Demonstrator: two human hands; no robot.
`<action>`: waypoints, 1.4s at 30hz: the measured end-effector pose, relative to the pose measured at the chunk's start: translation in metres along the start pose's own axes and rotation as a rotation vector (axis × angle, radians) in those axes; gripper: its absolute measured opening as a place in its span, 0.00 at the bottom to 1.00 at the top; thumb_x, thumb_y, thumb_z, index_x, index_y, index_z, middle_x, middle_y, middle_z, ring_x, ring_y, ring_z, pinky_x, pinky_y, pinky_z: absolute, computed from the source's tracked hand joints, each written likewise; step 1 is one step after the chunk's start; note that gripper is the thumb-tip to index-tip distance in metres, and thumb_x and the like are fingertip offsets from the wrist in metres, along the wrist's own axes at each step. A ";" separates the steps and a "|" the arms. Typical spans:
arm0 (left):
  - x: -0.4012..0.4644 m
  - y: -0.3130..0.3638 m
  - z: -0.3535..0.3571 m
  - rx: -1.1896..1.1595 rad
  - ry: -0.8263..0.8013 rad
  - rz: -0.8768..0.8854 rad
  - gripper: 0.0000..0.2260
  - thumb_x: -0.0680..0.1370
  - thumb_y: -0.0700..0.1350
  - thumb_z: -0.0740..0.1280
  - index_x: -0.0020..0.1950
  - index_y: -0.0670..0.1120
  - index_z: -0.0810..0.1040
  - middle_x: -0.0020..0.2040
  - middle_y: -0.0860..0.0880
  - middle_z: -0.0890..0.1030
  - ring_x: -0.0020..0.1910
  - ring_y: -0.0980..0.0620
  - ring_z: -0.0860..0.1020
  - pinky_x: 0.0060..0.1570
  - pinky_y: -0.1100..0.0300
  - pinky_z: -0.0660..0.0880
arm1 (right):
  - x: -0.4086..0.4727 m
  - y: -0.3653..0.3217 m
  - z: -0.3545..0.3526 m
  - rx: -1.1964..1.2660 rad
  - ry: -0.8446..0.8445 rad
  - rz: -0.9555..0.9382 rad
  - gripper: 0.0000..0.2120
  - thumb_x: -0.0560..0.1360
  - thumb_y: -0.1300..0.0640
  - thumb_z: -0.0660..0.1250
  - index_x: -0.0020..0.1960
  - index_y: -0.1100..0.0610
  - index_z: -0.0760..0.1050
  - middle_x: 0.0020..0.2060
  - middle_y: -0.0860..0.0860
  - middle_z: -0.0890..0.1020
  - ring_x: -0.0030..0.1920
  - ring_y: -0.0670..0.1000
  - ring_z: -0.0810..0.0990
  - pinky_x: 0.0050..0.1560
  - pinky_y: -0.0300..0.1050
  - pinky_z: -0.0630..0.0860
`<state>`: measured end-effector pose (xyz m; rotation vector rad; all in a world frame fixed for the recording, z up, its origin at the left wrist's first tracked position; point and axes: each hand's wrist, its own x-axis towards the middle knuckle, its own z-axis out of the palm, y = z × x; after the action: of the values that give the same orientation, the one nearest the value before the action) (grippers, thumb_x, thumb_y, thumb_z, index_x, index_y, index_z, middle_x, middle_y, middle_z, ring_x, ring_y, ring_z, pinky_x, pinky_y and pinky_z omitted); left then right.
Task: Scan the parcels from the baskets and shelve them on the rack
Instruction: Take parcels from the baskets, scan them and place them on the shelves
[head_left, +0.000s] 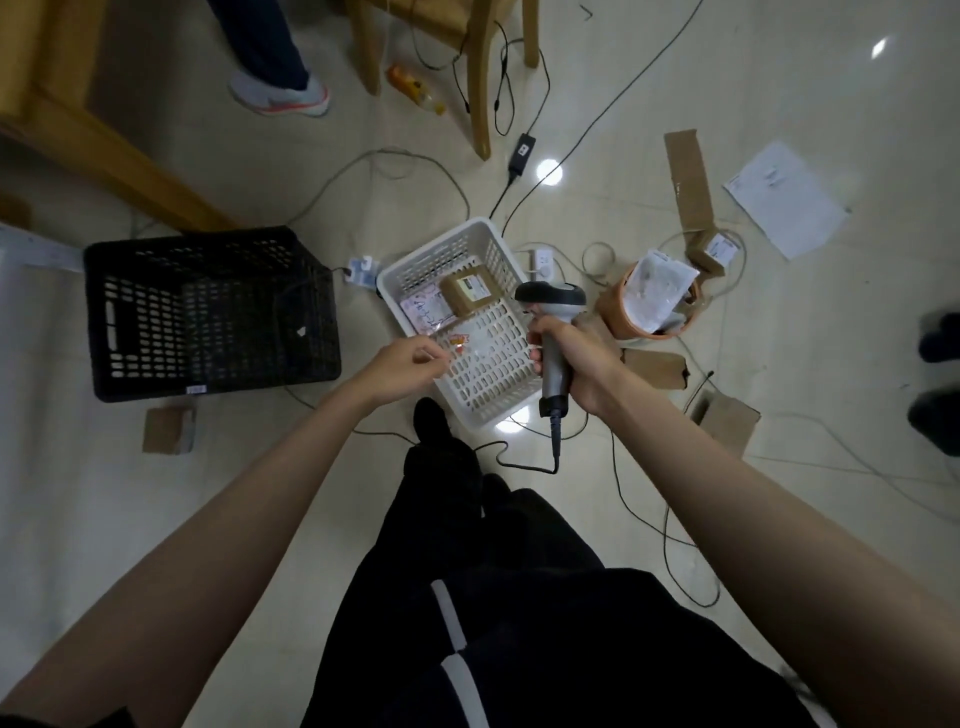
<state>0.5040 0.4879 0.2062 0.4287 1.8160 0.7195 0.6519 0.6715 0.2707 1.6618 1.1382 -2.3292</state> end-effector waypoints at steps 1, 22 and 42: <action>0.010 -0.001 -0.006 0.000 -0.004 -0.009 0.03 0.80 0.45 0.68 0.49 0.51 0.81 0.48 0.55 0.83 0.50 0.57 0.82 0.55 0.57 0.78 | 0.009 -0.001 0.004 0.005 0.002 0.009 0.11 0.79 0.67 0.63 0.60 0.61 0.70 0.38 0.54 0.74 0.33 0.49 0.71 0.37 0.43 0.69; 0.238 -0.119 0.062 -0.258 0.082 -0.408 0.08 0.81 0.44 0.66 0.59 0.44 0.80 0.49 0.48 0.83 0.44 0.53 0.81 0.38 0.67 0.73 | 0.304 0.095 -0.041 0.071 0.067 0.287 0.07 0.77 0.58 0.72 0.53 0.58 0.78 0.34 0.52 0.80 0.28 0.48 0.77 0.30 0.41 0.76; 0.535 -0.248 0.110 -0.341 0.429 -0.492 0.26 0.71 0.59 0.76 0.63 0.46 0.76 0.61 0.48 0.79 0.59 0.48 0.78 0.59 0.52 0.78 | 0.534 0.238 -0.098 0.346 -0.165 0.355 0.08 0.80 0.61 0.66 0.58 0.61 0.77 0.49 0.57 0.85 0.27 0.46 0.70 0.39 0.41 0.79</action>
<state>0.4324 0.6535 -0.3654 -0.4177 2.0280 0.7865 0.6134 0.7449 -0.3161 1.5647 0.3851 -2.4590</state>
